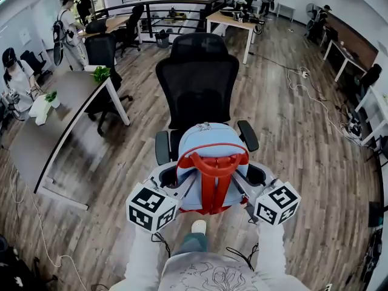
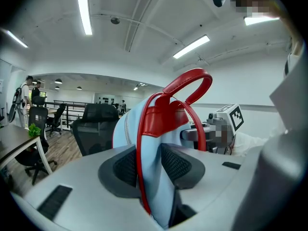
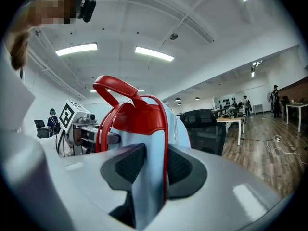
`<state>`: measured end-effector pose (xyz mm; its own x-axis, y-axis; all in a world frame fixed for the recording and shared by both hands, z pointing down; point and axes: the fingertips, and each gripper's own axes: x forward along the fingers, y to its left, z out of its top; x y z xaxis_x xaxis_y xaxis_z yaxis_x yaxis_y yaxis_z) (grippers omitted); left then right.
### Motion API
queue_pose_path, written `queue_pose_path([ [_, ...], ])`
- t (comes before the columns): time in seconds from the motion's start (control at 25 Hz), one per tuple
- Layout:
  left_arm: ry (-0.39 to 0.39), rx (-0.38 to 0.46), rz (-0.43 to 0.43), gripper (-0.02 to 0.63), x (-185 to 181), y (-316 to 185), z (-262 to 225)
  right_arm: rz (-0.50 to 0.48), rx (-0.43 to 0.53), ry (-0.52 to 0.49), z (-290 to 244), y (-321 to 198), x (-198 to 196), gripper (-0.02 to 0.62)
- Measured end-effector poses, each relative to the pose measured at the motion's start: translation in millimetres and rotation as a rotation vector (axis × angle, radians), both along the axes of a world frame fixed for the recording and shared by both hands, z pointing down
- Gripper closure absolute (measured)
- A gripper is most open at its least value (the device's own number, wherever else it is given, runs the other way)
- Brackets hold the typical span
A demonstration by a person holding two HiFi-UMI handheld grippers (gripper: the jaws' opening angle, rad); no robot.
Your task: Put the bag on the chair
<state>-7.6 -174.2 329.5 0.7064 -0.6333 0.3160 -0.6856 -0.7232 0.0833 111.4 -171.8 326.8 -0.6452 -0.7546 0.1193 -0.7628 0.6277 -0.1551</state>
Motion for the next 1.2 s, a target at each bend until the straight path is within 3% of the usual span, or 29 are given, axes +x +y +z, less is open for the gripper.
queue_pose_path([
  [0.36, -0.011, -0.020, 0.005, 0.476, -7.5, -111.9, 9.4, 0.001, -0.020, 0.006, 9.9, -110.9, -7.7, 0.460],
  [0.88, -0.019, -0.123, -0.035, 0.476, -4.4, -195.2, 55.2, -0.037, -0.118, 0.040, 54.6, -199.6, -4.3, 0.459],
  [1.2, -0.066, -0.230, -0.085, 0.476, 4.6, -252.1, 115.0, -0.092, -0.208, 0.108, 115.1, -260.5, 4.5, 0.457],
])
